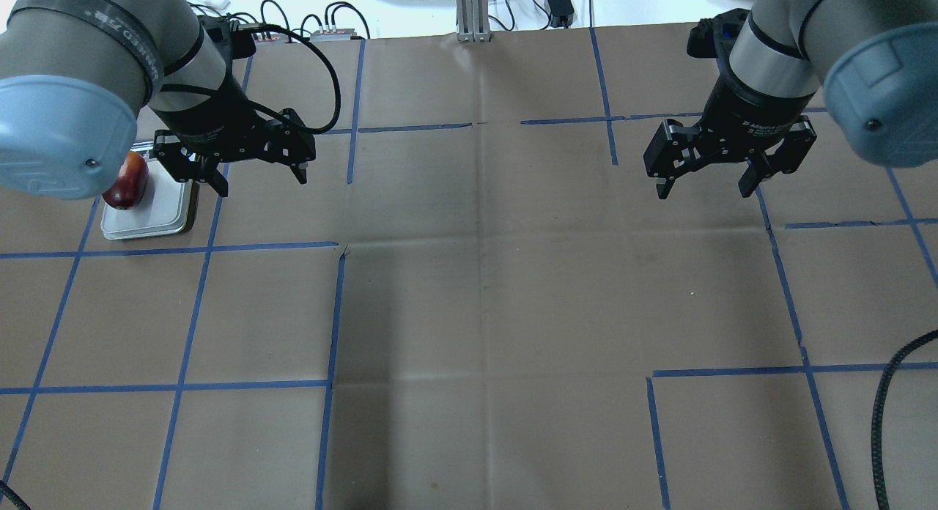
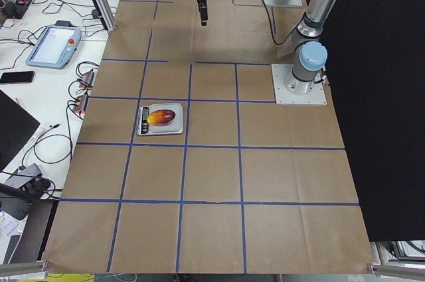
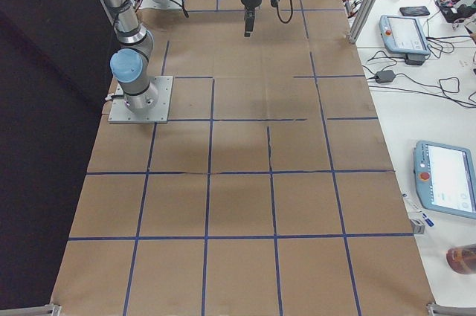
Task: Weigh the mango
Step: 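Open the left gripper and raise it away from the mango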
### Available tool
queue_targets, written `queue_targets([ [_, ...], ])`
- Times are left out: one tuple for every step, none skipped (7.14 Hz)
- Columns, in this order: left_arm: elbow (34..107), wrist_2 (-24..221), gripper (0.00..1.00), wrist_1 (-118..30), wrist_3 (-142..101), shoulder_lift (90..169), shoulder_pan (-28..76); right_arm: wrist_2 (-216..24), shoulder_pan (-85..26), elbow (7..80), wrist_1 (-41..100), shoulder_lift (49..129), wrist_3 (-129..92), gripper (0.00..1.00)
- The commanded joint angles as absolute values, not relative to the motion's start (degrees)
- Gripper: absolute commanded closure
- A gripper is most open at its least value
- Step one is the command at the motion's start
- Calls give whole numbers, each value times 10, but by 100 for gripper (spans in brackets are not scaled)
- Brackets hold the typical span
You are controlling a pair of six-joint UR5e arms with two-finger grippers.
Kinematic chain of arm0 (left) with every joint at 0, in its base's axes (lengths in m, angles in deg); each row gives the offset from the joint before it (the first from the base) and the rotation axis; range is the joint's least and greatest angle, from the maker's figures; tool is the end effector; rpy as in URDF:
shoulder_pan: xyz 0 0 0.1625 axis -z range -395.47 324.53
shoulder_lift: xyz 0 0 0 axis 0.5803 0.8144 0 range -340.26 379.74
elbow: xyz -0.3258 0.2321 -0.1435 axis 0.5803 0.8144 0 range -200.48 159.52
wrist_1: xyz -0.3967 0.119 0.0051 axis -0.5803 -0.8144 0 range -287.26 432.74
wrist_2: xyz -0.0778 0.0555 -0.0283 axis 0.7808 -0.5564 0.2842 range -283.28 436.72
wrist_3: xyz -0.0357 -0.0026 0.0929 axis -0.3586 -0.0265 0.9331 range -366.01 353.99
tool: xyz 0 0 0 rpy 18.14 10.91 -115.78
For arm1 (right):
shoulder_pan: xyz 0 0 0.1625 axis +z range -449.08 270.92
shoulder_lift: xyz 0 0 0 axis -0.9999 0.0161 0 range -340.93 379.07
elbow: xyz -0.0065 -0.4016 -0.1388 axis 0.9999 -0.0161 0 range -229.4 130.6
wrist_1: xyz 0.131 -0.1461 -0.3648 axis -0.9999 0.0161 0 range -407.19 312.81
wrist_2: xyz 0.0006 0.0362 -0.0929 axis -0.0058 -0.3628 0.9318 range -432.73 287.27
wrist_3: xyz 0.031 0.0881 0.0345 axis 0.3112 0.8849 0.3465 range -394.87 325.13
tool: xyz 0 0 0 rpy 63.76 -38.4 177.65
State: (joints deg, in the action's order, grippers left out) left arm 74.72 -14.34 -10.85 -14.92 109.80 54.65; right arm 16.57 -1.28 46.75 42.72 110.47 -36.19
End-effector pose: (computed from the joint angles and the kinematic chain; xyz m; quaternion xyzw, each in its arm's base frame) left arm -0.1324 -0.4924 0.4539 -0.0767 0.9970 -0.0107 0.0084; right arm 0.1163 -0.4762 0.4473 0.0080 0.9991 0.0420 0.0074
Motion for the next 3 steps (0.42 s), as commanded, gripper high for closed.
queue_targets([
  [744,-142,0,-105,-149,1097,546,166,-13,468,427,1105,-362,0],
  [744,-142,0,-105,-149,1097,546,166,-13,468,427,1105,-362,0],
  [744,-141,0,-105,-149,1097,546,166,-13,468,427,1105,-362,0],
])
